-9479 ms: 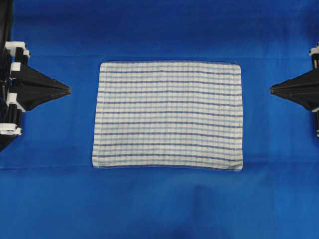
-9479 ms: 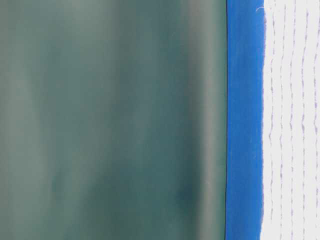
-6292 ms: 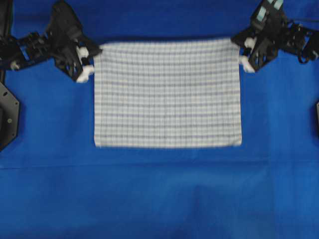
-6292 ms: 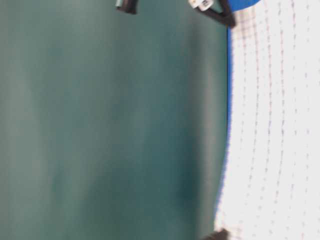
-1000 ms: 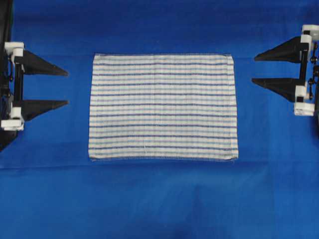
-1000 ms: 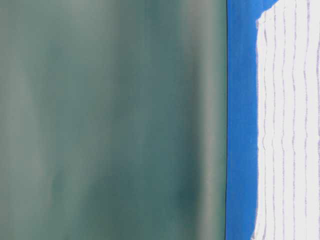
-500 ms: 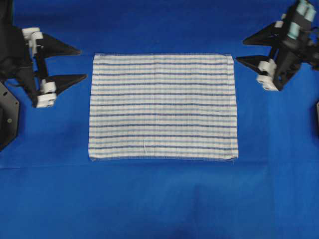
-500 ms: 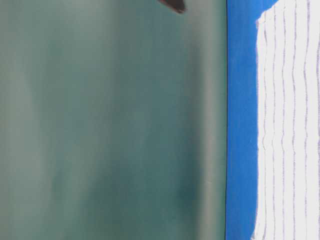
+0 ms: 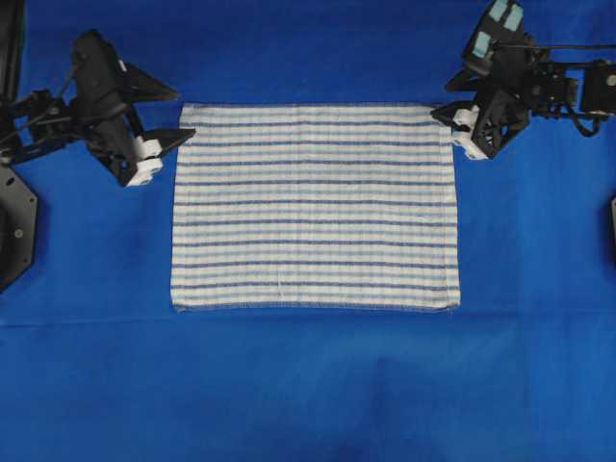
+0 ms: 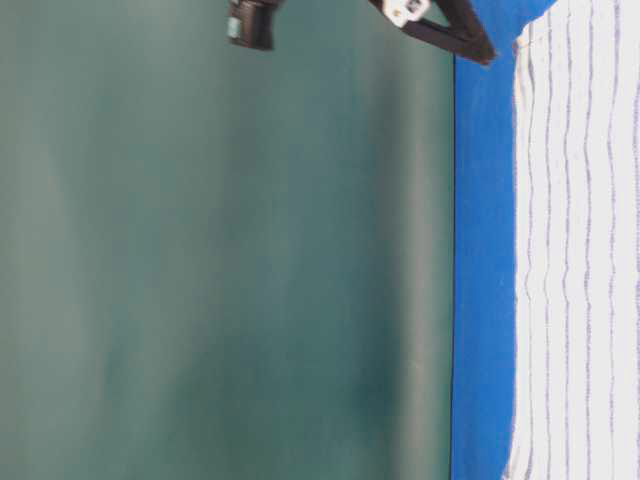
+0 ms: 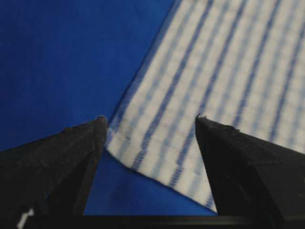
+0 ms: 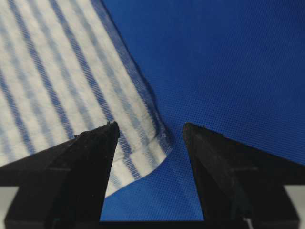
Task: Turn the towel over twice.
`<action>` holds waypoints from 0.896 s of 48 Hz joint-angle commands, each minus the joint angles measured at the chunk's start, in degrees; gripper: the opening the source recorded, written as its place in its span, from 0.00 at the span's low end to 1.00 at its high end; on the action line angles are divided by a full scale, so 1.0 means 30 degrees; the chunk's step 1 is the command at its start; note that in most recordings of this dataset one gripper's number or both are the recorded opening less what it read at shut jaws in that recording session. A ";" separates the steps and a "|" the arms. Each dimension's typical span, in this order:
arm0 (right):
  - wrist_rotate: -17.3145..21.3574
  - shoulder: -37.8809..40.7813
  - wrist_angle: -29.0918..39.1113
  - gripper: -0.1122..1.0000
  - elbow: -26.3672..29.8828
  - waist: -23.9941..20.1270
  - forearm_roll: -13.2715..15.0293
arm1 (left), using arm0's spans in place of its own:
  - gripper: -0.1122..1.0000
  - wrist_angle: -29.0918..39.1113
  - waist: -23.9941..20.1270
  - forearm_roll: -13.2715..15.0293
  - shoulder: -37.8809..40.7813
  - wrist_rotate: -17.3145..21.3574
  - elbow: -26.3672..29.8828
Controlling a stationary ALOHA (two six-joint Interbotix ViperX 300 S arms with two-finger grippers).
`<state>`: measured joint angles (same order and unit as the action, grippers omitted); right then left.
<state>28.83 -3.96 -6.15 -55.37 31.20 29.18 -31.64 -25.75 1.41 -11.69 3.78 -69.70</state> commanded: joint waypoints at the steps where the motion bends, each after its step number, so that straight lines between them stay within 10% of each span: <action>1: -0.0029 0.0674 -0.0615 0.66 0.0469 0.0176 0.0088 | 0.73 -0.0557 -0.0234 -0.0059 0.0996 0.0029 0.0586; 16: -0.0029 0.2051 -0.0732 0.64 0.0557 0.0264 0.0088 | 0.69 -0.0410 -0.1465 0.0000 0.3955 0.0029 0.1436; 30: -0.0205 0.2197 -0.0645 0.16 0.0527 0.0322 0.0088 | 0.14 0.1143 -0.1494 0.0000 0.4863 0.0059 0.1875; 43: -0.0146 0.1758 -0.0410 0.15 0.0557 0.0527 0.0059 | 0.14 0.1318 -0.2051 0.0000 0.3867 0.0088 0.1963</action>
<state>28.30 2.72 -8.17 -54.14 32.08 29.36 -27.77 -31.03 1.32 2.29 3.87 -64.34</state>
